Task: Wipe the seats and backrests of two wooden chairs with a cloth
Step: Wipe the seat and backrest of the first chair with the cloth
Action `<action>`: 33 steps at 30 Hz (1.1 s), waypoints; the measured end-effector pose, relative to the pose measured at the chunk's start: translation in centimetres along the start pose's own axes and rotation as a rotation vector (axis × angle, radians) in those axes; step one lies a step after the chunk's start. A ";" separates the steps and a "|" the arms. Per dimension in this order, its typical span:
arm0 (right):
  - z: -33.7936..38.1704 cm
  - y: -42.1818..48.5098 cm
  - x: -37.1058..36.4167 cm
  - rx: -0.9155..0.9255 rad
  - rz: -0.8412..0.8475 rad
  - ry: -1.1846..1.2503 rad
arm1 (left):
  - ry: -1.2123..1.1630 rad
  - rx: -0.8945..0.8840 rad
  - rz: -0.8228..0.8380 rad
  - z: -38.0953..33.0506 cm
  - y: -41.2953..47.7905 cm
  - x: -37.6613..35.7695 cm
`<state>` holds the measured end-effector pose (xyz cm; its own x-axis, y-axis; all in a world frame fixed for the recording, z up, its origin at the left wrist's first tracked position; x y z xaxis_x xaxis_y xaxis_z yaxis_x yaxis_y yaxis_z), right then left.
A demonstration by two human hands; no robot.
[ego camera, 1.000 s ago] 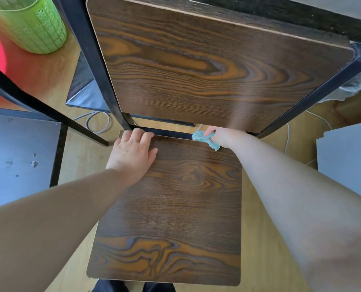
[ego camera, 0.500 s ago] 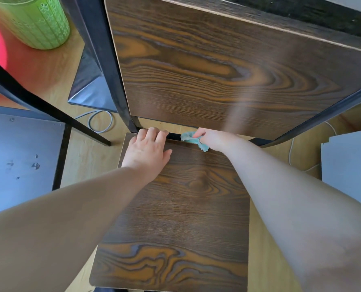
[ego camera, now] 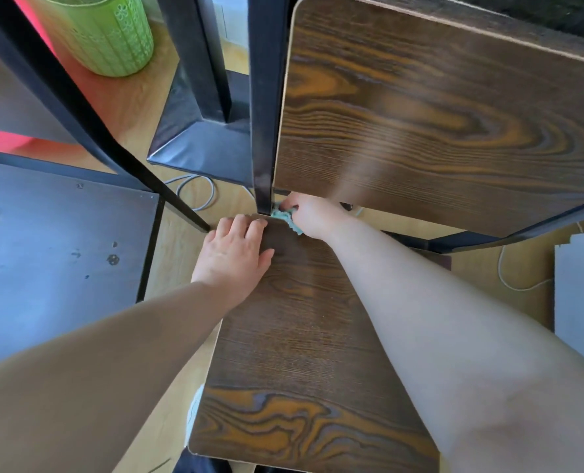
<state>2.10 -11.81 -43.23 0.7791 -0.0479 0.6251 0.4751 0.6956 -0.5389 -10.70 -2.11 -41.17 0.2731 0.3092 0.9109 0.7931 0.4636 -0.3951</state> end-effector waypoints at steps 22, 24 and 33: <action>1.6 -1.0 0.8 -0.012 0.006 0.060 | -0.042 -0.036 -0.009 3.3 -2.5 0.9; 1.4 -1.2 0.8 -0.005 -0.046 0.109 | -0.030 -0.038 -0.009 3.6 -2.8 0.9; 3.9 -7.3 -6.3 0.208 -0.218 0.146 | -0.007 -0.045 -0.012 3.8 -4.3 1.6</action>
<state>-7.86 -13.77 -40.98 0.7257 -0.3036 0.6174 0.5554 0.7882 -0.2652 -15.73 -0.41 -38.51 0.2597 0.3100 0.9146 0.8198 0.4298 -0.3785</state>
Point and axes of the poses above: each hand's wrist, its own y-axis towards the middle knuckle, its own x-axis out of the back of the hand, z = x × y, the point moved 5 cm from there along y, towards the middle knuckle, and after that the axes turned 15 degrees about x, right-handed, at the moved point
